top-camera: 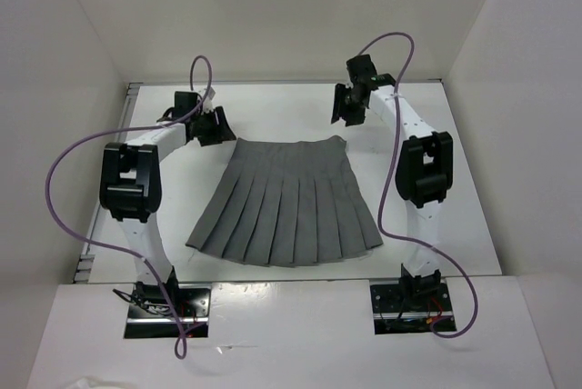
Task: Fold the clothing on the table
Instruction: Fold the skirt
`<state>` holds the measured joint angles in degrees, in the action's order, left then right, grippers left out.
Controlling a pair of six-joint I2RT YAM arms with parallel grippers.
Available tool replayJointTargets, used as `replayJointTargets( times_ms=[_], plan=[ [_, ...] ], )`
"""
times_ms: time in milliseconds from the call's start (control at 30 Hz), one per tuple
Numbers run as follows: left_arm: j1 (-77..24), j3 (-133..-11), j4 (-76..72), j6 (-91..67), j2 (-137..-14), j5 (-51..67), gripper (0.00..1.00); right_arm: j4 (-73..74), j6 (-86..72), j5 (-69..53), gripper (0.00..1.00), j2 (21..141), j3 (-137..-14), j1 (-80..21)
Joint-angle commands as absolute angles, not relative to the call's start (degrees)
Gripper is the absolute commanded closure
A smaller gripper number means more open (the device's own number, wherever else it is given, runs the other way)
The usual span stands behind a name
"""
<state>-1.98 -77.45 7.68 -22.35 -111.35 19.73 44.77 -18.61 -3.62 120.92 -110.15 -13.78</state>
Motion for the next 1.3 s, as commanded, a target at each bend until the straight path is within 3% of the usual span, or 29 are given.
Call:
replayJointTargets(
  times_ms=[0, 367, 567, 667, 833, 1133, 1200, 1267],
  plan=[
    [-1.49, -80.33, 7.12, -16.71, -114.6, 21.97, 0.37, 46.85, -15.73, -5.62, 0.46, 123.48, -114.51, -12.39],
    [-1.49, -79.72, 2.03, -20.56, -119.97, 31.37, 0.38, 46.85, -15.21, -7.91, 0.45, 125.33, -112.68, -9.14],
    [-1.49, -80.95, 1.41, -22.49, -123.57, 35.23, 0.65, 44.48, -14.68, -11.41, 0.45, 127.26, -109.26, -8.61],
    [-1.49, -80.95, -0.69, -23.91, -124.8, 37.34, 0.7, 43.95, -14.07, -13.7, 0.45, 128.66, -108.73, -8.09],
    [-1.49, -81.47, -1.32, -24.61, -125.33, 37.88, 0.94, 42.72, -13.54, -15.73, 0.45, 130.34, -108.72, -7.56],
    [-1.49, -82.53, -0.26, -24.61, -125.33, 37.88, 0.96, 40.44, -13.01, -23.45, 0.45, 134.03, -107.14, -6.51],
    [-1.49, -82.53, -0.26, -24.61, -125.85, 37.36, 0.96, 40.43, -13.01, -26.61, 0.48, 134.9, -107.14, -6.5],
    [-1.49, -82.53, -0.26, -24.61, -126.47, 37.35, 0.96, 40.43, -12.48, -31.19, 0.62, 135.44, -107.14, -6.5]
  ],
)
